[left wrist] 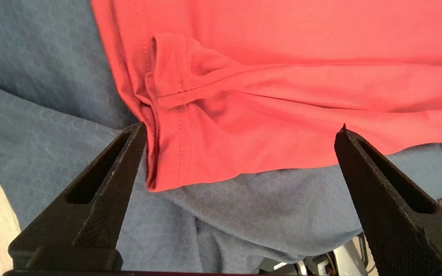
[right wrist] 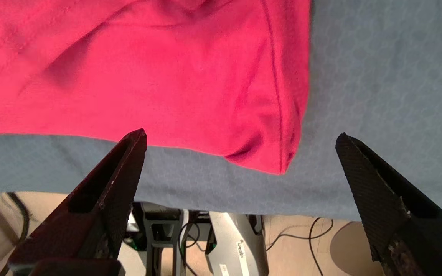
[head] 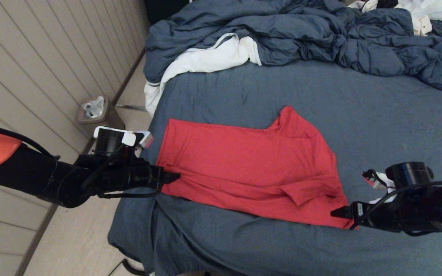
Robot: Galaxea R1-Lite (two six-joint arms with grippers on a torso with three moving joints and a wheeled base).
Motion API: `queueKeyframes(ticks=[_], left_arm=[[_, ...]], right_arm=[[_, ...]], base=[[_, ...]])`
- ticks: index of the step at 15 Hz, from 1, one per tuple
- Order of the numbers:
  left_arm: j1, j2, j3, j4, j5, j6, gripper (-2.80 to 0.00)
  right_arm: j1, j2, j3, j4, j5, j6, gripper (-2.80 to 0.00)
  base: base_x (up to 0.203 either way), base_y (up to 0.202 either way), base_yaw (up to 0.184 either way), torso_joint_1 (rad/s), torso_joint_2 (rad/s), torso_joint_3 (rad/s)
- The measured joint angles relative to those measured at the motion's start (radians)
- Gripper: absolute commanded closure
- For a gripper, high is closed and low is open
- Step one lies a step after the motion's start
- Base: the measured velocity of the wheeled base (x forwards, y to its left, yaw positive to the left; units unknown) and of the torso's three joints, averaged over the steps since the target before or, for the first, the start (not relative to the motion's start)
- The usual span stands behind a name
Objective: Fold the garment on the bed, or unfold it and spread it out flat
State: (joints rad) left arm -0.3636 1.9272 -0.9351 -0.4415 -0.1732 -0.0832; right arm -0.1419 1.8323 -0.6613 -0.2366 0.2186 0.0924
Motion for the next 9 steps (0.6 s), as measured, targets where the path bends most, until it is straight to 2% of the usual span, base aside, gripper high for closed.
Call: queueKeyframes(ticks=[9], left_arm=[[-0.012,0.038,0.018,-0.014,-0.009,-0.008,-2.8]], right_arm=[[0.0,-0.005,0.013,-0.001,0.021,-0.002,-2.8]], base=[[0.0,0.0,0.0,0.0,0.0,0.0]])
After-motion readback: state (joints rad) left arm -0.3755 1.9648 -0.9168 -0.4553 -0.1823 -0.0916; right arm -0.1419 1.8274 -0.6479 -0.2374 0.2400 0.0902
